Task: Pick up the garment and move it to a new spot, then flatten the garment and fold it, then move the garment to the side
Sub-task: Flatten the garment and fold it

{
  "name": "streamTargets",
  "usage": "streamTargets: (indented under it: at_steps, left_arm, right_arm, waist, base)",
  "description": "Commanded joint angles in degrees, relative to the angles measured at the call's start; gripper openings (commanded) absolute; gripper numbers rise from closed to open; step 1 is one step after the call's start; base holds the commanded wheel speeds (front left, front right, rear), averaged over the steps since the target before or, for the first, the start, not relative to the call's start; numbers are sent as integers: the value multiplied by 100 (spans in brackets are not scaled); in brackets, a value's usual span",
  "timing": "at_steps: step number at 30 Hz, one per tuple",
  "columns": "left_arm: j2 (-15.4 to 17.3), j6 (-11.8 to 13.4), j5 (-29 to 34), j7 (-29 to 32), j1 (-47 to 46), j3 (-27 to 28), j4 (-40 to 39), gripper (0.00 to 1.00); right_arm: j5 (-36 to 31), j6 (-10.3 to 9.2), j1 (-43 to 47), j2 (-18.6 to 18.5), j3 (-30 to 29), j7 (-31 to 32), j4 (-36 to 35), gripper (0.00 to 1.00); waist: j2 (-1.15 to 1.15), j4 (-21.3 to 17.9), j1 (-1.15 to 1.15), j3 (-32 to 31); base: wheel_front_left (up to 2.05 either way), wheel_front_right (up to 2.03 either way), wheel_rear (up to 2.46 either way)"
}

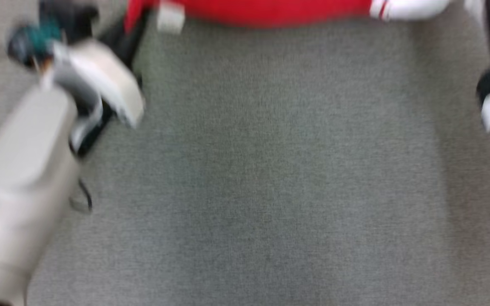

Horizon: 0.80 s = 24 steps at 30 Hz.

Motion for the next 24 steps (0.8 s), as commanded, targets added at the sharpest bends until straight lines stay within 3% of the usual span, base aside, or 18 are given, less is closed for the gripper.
streamTargets:
  at_steps: [1, 9, 20, 24]
  left_arm:
    - [61, 14, -118, -94, 365, -27, -131, 0]
    - [519, 500, -212, 18, 2844, -492, -1492, 0]
    - [1465, 1810, -503, 735, 5707, -896, -4017, 0]
    - [1731, 2083, -759, 1104, 6273, -985, -4874, 0]
  right_arm:
    - [31, -13, 421, -148, 11, -95, -148, 0]
    - [67, -14, 3180, -715, 115, -103, -930, 0]
    - [18, -13, 5984, -889, -336, 437, -1918, 0]
    - [81, -13, 6643, -946, -623, 749, -2403, 0]
  waist:
    - [0, 25, 0, -452]
    - [0, 86, 0, -1512]
    - [0, 129, 0, -2168]
    - [0, 188, 0, -2147]
  base:
    - [0, 0, 0]
    - [0, 0, 0]
    - [0, 0, 0]
    - [0, 0, 0]
